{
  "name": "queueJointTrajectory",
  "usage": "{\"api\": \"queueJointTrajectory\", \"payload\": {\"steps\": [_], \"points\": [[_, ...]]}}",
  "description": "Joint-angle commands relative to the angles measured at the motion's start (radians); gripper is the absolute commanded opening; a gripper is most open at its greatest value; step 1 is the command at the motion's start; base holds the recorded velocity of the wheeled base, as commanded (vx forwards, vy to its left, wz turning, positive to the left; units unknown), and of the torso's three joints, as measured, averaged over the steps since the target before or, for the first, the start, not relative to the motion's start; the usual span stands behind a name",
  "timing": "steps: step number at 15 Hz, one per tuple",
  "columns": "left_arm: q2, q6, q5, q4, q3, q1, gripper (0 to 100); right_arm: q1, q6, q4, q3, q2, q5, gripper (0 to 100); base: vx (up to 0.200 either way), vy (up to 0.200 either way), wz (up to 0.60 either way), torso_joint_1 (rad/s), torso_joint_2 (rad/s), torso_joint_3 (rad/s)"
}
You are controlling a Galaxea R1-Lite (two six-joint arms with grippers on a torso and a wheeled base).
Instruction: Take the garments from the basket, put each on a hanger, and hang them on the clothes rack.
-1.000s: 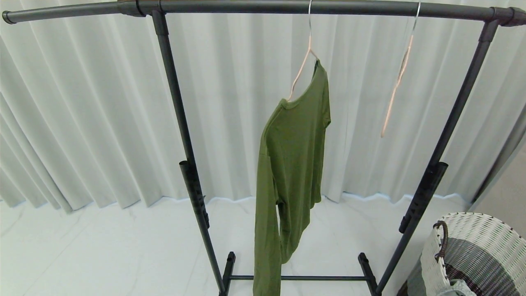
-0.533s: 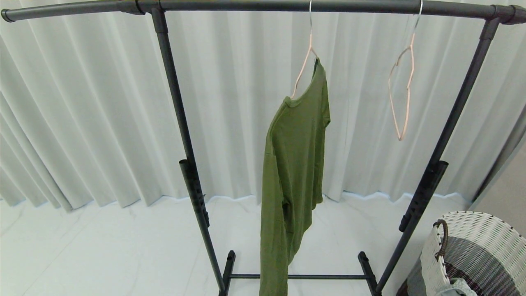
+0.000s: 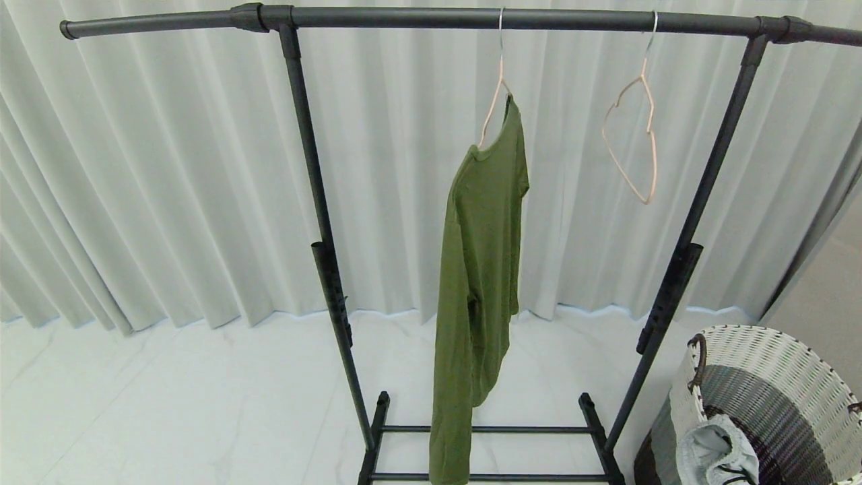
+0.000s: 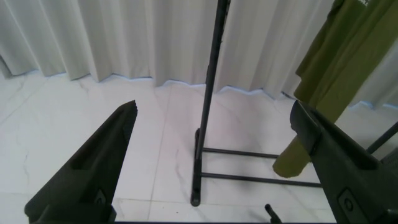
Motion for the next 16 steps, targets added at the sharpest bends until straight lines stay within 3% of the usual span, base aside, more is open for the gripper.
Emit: {"api": "queueJointTrajectory", "payload": {"steps": [1,3,6,12,13,16], "points": [[0.002,0.0,0.0,0.0,0.0,0.0,100,0.0,-0.023,0.012,0.0,0.003,0.0,100,0.0,0.0,0.0,0.0,0.0,0.0],[0.002,-0.002,0.001,0.0,0.0,0.0,100,-0.018,-0.089,0.019,0.0,0.015,-0.001,100,0.0,0.0,0.0,0.0,0.0,0.0],[0.002,-0.002,0.001,0.0,0.0,0.0,100,-0.17,-0.095,0.019,0.0,0.052,0.0,100,0.0,0.0,0.0,0.0,0.0,0.0],[0.002,0.0,0.0,0.0,0.0,0.0,100,-0.173,-0.109,0.011,0.0,-0.003,0.002,100,0.0,0.0,0.0,0.0,0.0,0.0],[0.002,0.0,0.001,0.0,0.0,0.0,100,-0.173,-0.111,0.011,0.0,-0.003,0.042,100,0.0,0.0,0.0,0.0,0.0,0.0],[0.002,0.0,0.001,0.0,0.0,0.0,100,-0.173,-0.112,0.002,0.0,-0.003,0.256,100,0.0,0.0,0.0,0.0,0.0,0.0]]}}
